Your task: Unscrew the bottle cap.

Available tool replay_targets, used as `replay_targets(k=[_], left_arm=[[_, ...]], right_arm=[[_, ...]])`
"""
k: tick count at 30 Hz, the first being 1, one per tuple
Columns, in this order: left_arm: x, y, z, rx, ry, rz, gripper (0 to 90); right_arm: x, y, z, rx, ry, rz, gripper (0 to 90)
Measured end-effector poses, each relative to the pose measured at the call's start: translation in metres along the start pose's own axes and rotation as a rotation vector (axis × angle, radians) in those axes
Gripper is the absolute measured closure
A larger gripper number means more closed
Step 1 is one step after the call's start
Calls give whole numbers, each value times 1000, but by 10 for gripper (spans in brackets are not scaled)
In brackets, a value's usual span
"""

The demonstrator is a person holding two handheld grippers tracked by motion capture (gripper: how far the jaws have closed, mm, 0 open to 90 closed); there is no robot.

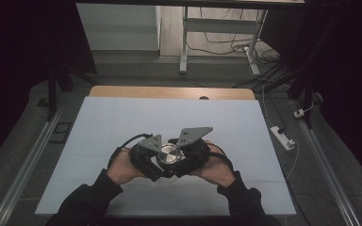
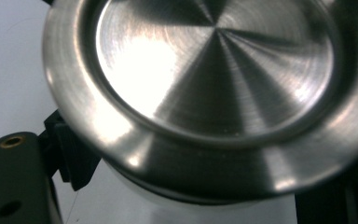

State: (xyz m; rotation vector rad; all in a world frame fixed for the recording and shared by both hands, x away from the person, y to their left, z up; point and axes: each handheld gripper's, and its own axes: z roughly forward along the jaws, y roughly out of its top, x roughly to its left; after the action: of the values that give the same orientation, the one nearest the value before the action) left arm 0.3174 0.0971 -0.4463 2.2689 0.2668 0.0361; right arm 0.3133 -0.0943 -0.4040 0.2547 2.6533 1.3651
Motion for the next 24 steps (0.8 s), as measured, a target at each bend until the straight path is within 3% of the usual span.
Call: replay_targets(k=[4, 5, 9, 18, 24], left_arm=[[0, 0, 0, 2, -3, 3, 149], [0, 0, 0, -2, -2, 1, 149], [1, -1, 0, -6, -1, -1, 149], [2, -3, 1, 4, 1, -4, 150], [2, -3, 0, -3, 6, -7, 149]], right_arm=[[-2, 0, 0, 2, 14, 24, 183], [-4, -2, -2, -15, 31, 55, 184], [-8, -2, -4, -50, 48, 85, 185], [-5, 1, -9, -78, 23, 67, 184], [-9, 0, -14, -88, 4, 82, 185]])
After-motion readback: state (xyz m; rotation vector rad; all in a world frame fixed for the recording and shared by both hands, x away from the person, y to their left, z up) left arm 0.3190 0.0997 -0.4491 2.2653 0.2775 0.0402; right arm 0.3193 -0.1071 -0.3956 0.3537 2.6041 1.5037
